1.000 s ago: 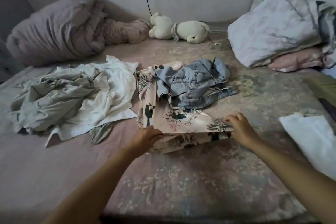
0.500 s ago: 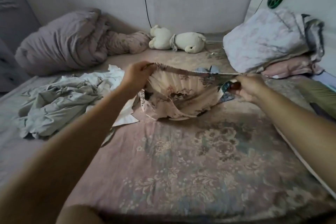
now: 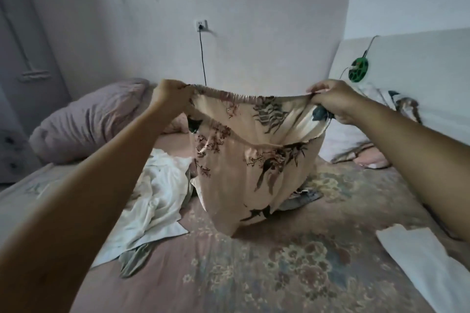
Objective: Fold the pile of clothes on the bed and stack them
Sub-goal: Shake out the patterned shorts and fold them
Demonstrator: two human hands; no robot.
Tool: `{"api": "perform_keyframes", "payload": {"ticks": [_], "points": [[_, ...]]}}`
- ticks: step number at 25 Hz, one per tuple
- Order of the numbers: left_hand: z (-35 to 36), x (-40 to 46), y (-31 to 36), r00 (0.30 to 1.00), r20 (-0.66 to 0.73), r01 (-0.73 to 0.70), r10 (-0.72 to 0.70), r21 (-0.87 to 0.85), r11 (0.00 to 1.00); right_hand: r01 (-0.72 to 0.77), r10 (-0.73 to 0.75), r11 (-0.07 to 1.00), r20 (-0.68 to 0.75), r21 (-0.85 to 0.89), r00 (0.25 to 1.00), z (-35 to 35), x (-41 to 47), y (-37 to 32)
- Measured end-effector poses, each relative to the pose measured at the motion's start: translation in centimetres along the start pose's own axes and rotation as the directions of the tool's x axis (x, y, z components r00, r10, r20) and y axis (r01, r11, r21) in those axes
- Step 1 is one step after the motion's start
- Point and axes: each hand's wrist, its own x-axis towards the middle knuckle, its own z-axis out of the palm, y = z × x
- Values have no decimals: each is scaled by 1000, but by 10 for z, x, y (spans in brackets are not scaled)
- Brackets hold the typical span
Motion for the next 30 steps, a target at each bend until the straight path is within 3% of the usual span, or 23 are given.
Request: {"api": "perform_keyframes", "payload": {"ticks": [1,3,5,6,8,10,12,14,15,18,19,23,26,28,30], "points": [[-1,-1,-17,998,-62,2,5,102,995,42,-29,988,87,-149,996,3,-4,14],[-7,2,-40,983,-185,3,15,94,996,125,-26,882,218,-453,976,6,-11,42],[-9,10,-46,970,-240,-12,22,45,999,45,101,793,204,-607,974,7,-15,67],[-7,14,-46,978,-205,-11,27,80,997,-71,215,834,204,-547,955,8,-19,72],[2,17,-45,999,-28,-23,30,198,980,-339,392,917,313,-211,865,14,-26,68],[14,12,-46,997,80,-2,-16,218,976,-445,387,894,420,45,821,18,-25,56],[22,3,-54,980,161,105,-115,73,992,-442,349,887,427,138,834,17,-24,48],[23,-13,-66,933,280,254,-225,-70,965,-414,331,904,440,104,835,12,-28,52],[23,-20,-73,915,325,271,-240,-52,961,-410,333,909,458,78,824,10,-30,60],[34,-32,-91,898,408,89,-166,201,975,-425,329,899,476,107,815,12,-35,77],[43,-37,-92,867,481,25,-129,217,976,-419,313,899,483,127,818,20,-35,80],[118,-68,-69,692,715,-69,99,-71,995,-390,285,910,474,139,833,69,-17,90],[181,-73,-75,700,702,-117,132,-70,991,-340,292,940,446,30,846,99,13,101],[191,-51,-87,712,690,-241,127,71,968,-182,225,973,423,-142,878,103,35,105],[178,-22,-93,772,635,-190,22,199,961,-36,169,957,455,-288,874,97,48,108]]}}
